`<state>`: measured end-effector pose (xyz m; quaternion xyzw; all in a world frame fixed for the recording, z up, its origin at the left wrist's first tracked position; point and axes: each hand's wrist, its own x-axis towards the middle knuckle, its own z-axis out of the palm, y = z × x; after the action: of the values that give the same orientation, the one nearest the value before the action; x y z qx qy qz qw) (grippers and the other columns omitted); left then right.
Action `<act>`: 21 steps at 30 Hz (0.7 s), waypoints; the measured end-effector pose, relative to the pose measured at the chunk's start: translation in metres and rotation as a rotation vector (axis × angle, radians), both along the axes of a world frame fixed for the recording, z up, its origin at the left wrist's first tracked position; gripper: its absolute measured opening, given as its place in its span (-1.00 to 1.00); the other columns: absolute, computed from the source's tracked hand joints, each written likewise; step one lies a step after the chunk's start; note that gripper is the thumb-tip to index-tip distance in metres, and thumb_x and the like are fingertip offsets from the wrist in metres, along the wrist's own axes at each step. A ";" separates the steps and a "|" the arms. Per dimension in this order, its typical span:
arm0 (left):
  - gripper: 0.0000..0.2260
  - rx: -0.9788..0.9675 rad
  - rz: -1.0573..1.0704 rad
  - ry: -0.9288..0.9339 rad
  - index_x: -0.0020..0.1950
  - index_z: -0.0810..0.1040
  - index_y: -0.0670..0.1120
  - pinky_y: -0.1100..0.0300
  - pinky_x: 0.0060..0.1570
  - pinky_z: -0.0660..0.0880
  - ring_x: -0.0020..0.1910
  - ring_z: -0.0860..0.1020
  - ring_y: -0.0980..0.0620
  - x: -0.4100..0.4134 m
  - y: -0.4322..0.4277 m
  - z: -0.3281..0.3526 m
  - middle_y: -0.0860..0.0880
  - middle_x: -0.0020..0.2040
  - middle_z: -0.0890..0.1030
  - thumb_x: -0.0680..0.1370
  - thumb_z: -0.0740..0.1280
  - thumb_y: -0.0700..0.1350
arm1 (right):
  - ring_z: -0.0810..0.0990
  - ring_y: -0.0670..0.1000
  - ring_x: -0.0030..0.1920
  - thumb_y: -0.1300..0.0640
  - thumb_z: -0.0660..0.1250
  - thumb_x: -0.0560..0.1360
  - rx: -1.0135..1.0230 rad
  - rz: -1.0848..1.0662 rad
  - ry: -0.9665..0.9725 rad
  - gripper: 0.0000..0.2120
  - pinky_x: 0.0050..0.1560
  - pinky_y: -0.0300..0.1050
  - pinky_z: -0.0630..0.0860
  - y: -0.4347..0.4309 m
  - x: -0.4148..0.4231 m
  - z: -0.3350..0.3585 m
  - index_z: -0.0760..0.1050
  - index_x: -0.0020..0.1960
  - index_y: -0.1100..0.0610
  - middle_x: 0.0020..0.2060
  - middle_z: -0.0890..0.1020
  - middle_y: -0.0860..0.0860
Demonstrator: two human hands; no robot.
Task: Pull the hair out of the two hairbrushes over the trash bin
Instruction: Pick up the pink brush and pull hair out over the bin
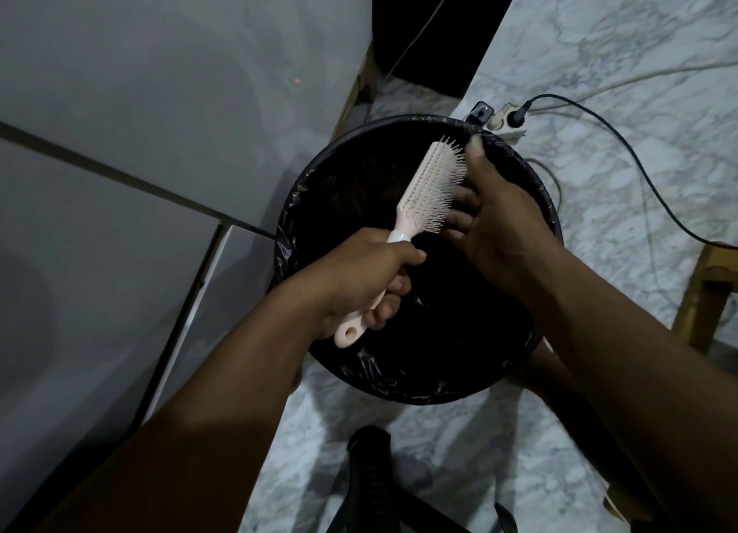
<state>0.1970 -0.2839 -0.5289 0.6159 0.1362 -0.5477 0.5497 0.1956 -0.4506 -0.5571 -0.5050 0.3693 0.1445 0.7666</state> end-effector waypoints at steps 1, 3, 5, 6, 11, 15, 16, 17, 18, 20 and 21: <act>-0.86 -0.001 0.002 0.012 -0.10 0.42 -0.06 0.34 -0.62 0.19 -0.66 0.30 0.12 0.001 0.001 -0.001 -0.01 -0.44 0.34 0.67 0.23 -0.14 | 0.70 0.01 0.00 -0.10 0.40 0.52 -0.005 0.028 -0.051 -0.55 -0.08 -0.04 0.62 -0.002 -0.001 0.000 0.48 0.33 0.07 0.05 0.68 -0.01; -0.86 -0.036 -0.001 0.067 -0.10 0.41 -0.06 0.35 -0.63 0.20 -0.66 0.30 0.12 0.002 0.003 0.000 -0.02 -0.43 0.33 0.66 0.23 -0.15 | 0.66 0.03 0.19 0.07 0.56 0.37 -0.036 0.082 -0.146 -0.27 -0.01 -0.04 0.64 -0.004 -0.003 -0.002 0.33 0.47 0.00 0.26 0.59 0.02; -0.85 -0.108 -0.006 0.154 -0.12 0.38 -0.08 0.37 -0.66 0.21 -0.68 0.29 0.12 0.005 0.005 0.002 -0.03 -0.42 0.32 0.66 0.23 -0.16 | 0.65 0.04 0.20 0.13 0.63 0.22 -0.086 0.110 -0.201 -0.21 0.01 -0.05 0.64 -0.004 -0.005 -0.002 0.42 0.40 0.04 0.25 0.59 0.06; -0.84 -0.139 -0.011 0.194 -0.14 0.36 -0.08 0.38 -0.67 0.21 -0.68 0.29 0.13 0.006 0.006 0.003 -0.04 -0.41 0.31 0.65 0.22 -0.17 | 0.66 0.04 0.14 0.13 0.63 0.19 -0.124 0.097 -0.215 -0.25 0.02 -0.05 0.64 -0.003 -0.006 -0.001 0.48 0.35 0.10 0.18 0.63 0.08; -0.79 -0.215 -0.027 0.302 -0.19 0.32 -0.10 0.43 -0.70 0.19 -0.72 0.27 0.15 0.010 0.010 0.007 -0.03 -0.42 0.28 0.65 0.17 -0.18 | 0.67 -0.08 -0.17 0.23 0.55 0.38 -0.336 -0.008 -0.273 -0.65 -0.20 -0.23 0.59 -0.004 -0.005 0.003 0.60 0.14 0.19 -0.15 0.69 0.04; -0.81 -0.192 -0.050 0.303 -0.17 0.32 -0.10 0.44 -0.70 0.21 -0.71 0.27 0.15 0.010 0.009 0.008 -0.03 -0.42 0.29 0.65 0.17 -0.18 | 0.63 -0.13 -0.26 0.12 0.49 0.47 -0.435 -0.020 -0.268 -0.82 -0.27 -0.28 0.53 -0.006 -0.007 -0.005 0.65 0.03 0.17 -0.22 0.69 0.02; -0.80 -0.179 -0.060 0.302 -0.18 0.33 -0.11 0.44 -0.70 0.21 -0.71 0.28 0.15 0.010 0.008 0.009 -0.03 -0.43 0.30 0.65 0.18 -0.18 | 0.62 -0.15 -0.27 0.08 0.47 0.49 -0.460 -0.023 -0.248 -0.82 -0.28 -0.30 0.51 -0.006 -0.008 -0.006 0.67 0.01 0.17 -0.23 0.69 0.01; -0.79 -0.163 -0.074 0.302 -0.20 0.33 -0.11 0.43 -0.70 0.20 -0.72 0.28 0.15 0.010 0.008 0.009 -0.03 -0.44 0.30 0.65 0.18 -0.18 | 0.61 -0.17 -0.29 0.06 0.45 0.51 -0.483 -0.032 -0.232 -0.80 -0.28 -0.32 0.49 -0.006 -0.009 -0.008 0.68 -0.01 0.19 -0.25 0.68 0.00; -0.77 -0.141 -0.089 0.302 -0.21 0.33 -0.11 0.43 -0.70 0.20 -0.71 0.29 0.14 0.009 0.008 0.009 -0.02 -0.45 0.31 0.64 0.19 -0.17 | 0.59 -0.19 -0.31 0.05 0.43 0.53 -0.498 -0.044 -0.217 -0.78 -0.29 -0.33 0.48 -0.007 -0.011 -0.009 0.68 -0.04 0.22 -0.27 0.67 -0.01; -0.79 -0.081 -0.119 0.289 -0.20 0.34 -0.12 0.42 -0.69 0.19 -0.70 0.29 0.13 0.009 0.008 0.010 -0.02 -0.46 0.32 0.64 0.22 -0.16 | 0.53 -0.21 -0.39 0.06 0.40 0.56 -0.504 -0.067 -0.178 -0.73 -0.32 -0.35 0.45 -0.008 -0.013 -0.013 0.65 -0.10 0.28 -0.35 0.62 -0.04; -0.82 -0.044 -0.136 0.273 -0.17 0.35 -0.11 0.41 -0.69 0.19 -0.69 0.29 0.13 0.009 0.009 0.010 -0.02 -0.45 0.32 0.63 0.23 -0.16 | 0.51 -0.21 -0.41 0.07 0.39 0.56 -0.484 -0.065 -0.156 -0.73 -0.32 -0.34 0.45 -0.008 -0.014 -0.014 0.64 -0.13 0.29 -0.39 0.60 -0.05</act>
<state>0.2063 -0.2753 -0.5184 0.5311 0.1556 -0.6652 0.5012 0.1813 -0.4583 -0.5714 -0.6713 0.3492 -0.0123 0.6537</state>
